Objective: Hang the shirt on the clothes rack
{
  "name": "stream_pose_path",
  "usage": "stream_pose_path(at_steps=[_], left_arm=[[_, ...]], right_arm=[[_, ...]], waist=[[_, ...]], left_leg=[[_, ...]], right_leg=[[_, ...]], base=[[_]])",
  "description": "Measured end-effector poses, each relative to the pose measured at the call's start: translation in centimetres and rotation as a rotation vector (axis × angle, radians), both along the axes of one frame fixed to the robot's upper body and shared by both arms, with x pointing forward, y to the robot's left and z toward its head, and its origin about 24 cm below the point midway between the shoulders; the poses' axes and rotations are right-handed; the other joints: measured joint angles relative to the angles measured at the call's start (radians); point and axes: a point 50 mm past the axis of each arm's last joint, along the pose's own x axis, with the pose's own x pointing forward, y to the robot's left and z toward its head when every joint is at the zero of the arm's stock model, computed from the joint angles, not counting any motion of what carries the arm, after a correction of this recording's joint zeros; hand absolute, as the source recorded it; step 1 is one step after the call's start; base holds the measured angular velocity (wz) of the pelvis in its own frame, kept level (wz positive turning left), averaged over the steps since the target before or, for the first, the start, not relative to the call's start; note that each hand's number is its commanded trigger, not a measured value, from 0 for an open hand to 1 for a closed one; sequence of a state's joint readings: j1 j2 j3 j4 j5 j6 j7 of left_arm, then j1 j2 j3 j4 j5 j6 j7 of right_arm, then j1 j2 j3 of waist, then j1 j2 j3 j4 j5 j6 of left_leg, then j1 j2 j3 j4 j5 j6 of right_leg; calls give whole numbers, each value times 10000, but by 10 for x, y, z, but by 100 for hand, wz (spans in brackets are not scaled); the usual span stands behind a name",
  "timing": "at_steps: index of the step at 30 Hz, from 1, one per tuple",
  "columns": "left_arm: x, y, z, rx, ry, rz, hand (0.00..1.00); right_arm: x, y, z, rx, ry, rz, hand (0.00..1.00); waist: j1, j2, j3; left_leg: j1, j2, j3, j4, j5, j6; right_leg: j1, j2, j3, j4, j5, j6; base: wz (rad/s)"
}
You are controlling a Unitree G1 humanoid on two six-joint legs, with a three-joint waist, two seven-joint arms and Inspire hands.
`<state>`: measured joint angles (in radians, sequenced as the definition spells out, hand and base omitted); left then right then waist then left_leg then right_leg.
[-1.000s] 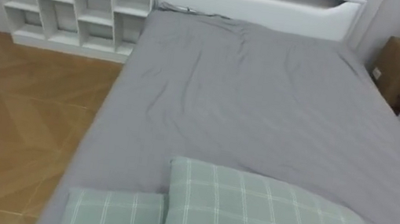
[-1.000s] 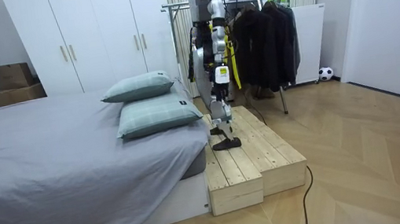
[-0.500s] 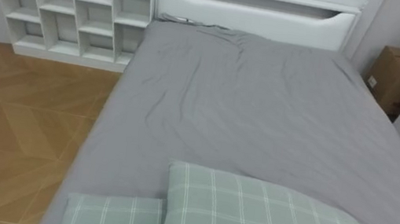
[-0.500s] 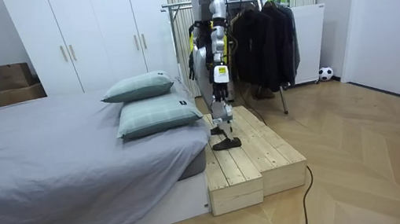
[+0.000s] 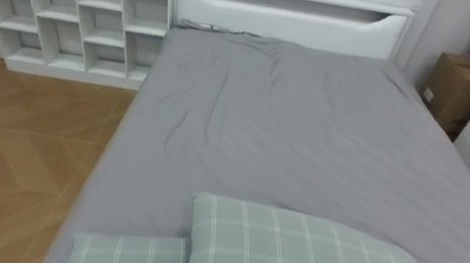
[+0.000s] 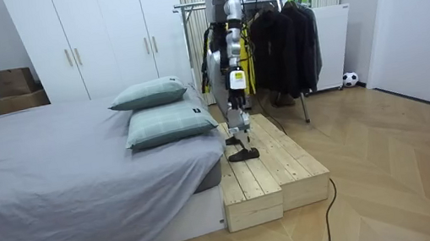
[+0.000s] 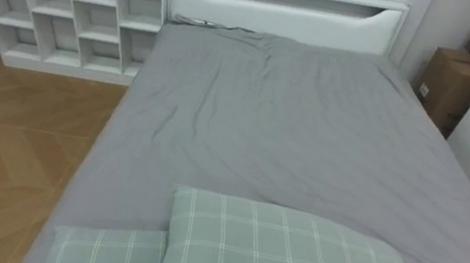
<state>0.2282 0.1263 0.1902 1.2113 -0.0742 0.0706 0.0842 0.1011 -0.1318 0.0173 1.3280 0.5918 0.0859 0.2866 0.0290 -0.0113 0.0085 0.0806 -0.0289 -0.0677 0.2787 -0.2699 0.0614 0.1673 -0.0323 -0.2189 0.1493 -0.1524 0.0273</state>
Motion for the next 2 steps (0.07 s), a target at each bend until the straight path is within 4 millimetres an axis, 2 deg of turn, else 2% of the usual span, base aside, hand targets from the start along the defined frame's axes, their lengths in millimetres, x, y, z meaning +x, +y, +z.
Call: stream_pose_path(at_steps=[2], left_arm=[[-5, -1, 0, -25, 169, 19, 0]], right_arm=[[0, 0, 0, 6, -7, 4, 0]], waist=[[0, 0, 0]], left_leg=[[2, -1, -41, -24, 2, -2]], right_leg=[[-2, 2, -6, -7, 0, 0]], base=[[0]])
